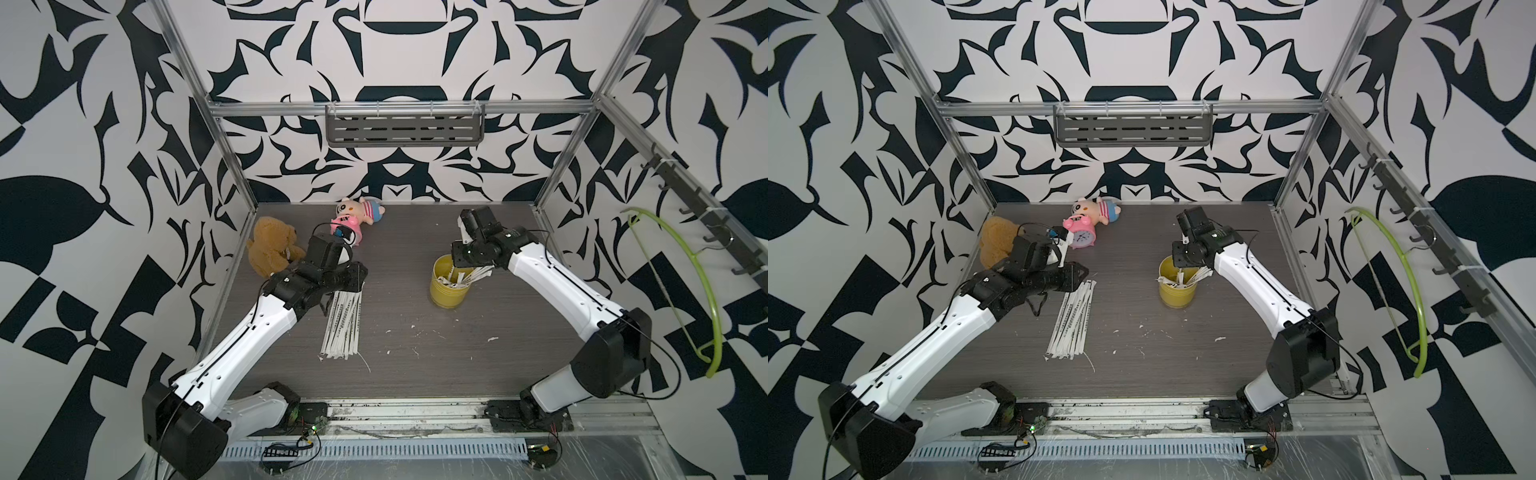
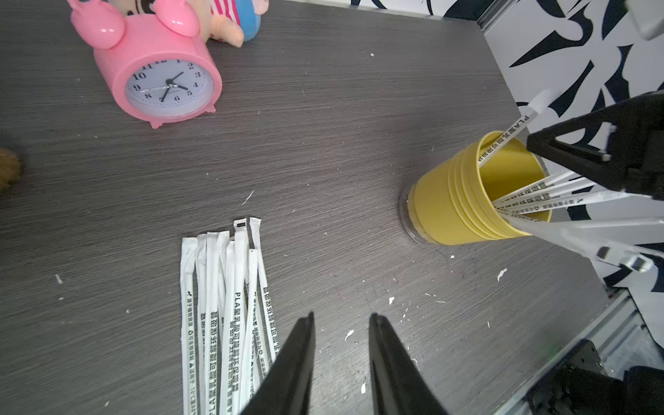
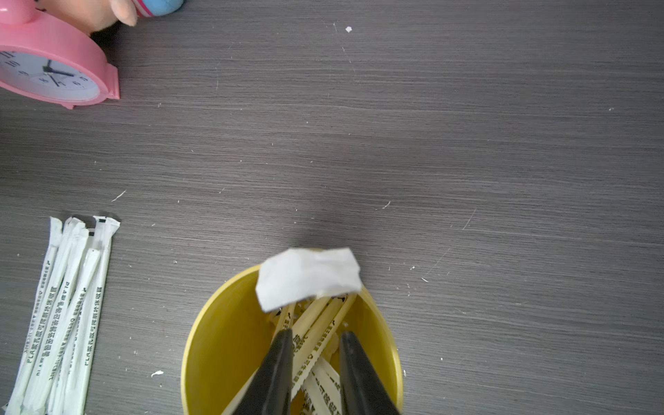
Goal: Take the straws out of the storage container
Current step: Pick up the straw from the container.
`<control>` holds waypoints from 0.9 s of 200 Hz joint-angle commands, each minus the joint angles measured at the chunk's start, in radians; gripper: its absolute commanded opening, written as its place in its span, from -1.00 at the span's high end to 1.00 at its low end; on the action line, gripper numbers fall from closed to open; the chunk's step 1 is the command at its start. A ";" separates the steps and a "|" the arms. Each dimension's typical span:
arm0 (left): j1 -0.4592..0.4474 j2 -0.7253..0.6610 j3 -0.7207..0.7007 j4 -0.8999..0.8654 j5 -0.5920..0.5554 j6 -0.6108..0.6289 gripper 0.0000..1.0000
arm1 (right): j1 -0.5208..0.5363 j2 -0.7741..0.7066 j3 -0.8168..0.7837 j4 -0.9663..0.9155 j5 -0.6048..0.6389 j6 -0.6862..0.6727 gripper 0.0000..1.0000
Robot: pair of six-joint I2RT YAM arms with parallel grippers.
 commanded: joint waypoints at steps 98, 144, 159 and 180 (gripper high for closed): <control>-0.040 0.019 0.046 0.005 -0.009 0.012 0.39 | -0.024 0.001 -0.022 0.093 0.001 0.008 0.86; -0.073 0.053 0.049 0.026 -0.020 0.009 0.39 | -0.024 -0.035 -0.010 0.059 0.023 -0.014 0.99; -0.083 0.060 0.058 0.033 -0.026 0.012 0.40 | -0.024 -0.052 0.001 0.045 0.034 -0.025 1.00; -0.098 0.067 0.069 0.049 -0.027 0.012 0.40 | -0.024 -0.081 0.019 0.029 0.040 -0.037 1.00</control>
